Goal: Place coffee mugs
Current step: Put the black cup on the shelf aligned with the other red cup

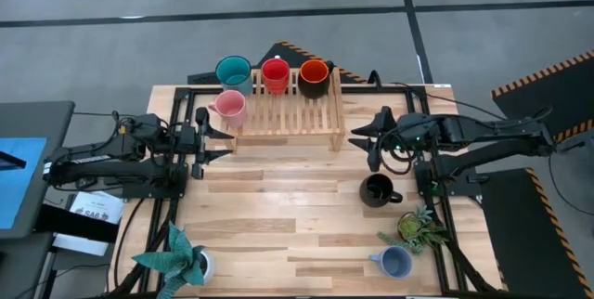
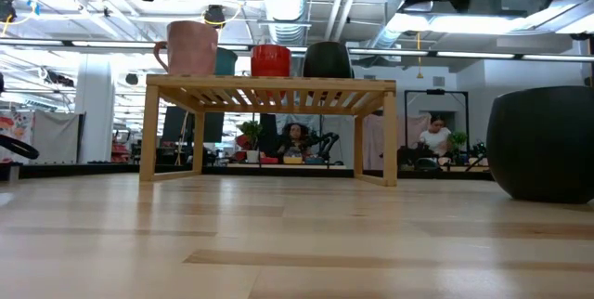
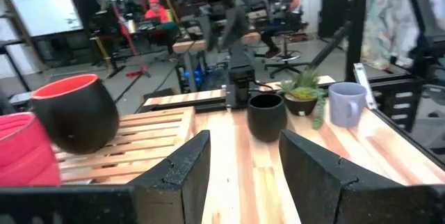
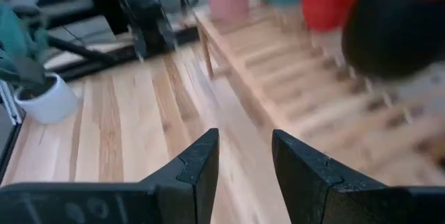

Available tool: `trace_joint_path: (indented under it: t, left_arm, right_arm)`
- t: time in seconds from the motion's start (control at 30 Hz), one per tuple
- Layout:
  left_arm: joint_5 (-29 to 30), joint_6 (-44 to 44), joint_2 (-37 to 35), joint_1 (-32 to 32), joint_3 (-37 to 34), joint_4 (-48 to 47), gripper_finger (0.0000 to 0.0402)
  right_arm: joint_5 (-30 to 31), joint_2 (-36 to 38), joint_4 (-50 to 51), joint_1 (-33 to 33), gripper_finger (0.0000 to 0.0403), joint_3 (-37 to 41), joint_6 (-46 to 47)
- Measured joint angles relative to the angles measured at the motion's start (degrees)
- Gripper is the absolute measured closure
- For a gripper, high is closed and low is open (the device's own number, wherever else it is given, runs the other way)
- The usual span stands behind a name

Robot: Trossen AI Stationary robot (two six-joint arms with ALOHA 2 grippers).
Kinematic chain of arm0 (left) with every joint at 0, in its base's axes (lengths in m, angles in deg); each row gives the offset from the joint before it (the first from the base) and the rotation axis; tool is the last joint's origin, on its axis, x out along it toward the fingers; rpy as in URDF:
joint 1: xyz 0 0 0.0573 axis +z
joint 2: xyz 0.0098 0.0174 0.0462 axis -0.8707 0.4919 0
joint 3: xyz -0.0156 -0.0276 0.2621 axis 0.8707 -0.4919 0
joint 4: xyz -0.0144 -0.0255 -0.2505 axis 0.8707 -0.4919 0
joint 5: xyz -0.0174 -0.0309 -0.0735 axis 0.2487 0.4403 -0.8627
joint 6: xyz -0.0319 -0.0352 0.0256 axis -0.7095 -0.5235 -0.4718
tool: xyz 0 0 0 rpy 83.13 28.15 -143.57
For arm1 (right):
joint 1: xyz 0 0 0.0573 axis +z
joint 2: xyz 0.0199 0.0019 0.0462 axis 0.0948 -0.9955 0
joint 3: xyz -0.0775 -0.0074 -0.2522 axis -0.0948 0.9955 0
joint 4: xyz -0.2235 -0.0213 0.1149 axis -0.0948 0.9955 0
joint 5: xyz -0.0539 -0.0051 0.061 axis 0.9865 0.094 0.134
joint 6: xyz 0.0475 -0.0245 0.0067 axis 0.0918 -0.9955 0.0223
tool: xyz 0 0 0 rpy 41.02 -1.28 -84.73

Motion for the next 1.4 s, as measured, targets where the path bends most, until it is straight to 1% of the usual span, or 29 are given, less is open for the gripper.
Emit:
trace_joint_path:
  t: [0.17, 0.33, 0.47, 0.57, 0.7, 0.87, 1.17, 1.4]
  left_arm:
    - [5.21, -0.97, -0.02, 0.0, 0.0, -2.28, 0.0243]
    - [9.25, -2.61, 0.0, 0.0, -0.02, -6.57, 0.0243]
    - [10.19, -3.05, 0.52, 0.02, -0.02, -7.25, 0.0243]
    - [10.21, -3.28, 0.59, 0.02, -0.02, -7.32, 0.0243]
    - [9.8, -6.29, 0.76, 0.01, -0.02, -7.77, 0.0243]
    - [4.62, -5.86, 0.76, -0.06, -0.02, -7.29, 0.0243]
    - [4.0, -6.31, 0.74, -0.04, -0.02, -6.84, 0.0243]
    - [4.03, -6.29, 0.74, -0.04, -0.02, -6.88, 0.0243]
  right_arm:
    - [-0.91, 0.55, 12.94, 0.0, 0.0241, -0.01, 11.28]
    - [-7.95, 0.23, 24.44, 0.04, 0.0241, 0.01, 19.71]
    - [-11.54, 0.25, 29.75, 0.07, 0.0241, 0.01, 22.21]
    - [-13.36, 0.27, 33.8, 0.07, 0.0241, 0.01, 22.36]
    - [-17.41, -0.47, 36.68, 0.19, 0.0241, 0.01, 22.37]
    - [-19.35, -2.87, 36.29, 0.84, 0.0241, -0.01, 21.77]
    - [-20.24, -12.0, 36.63, 4.72, 0.0241, 0.01, 13.27]
    - [-17.73, -15.67, 37.04, 4.52, 0.0241, -0.01, 6.98]
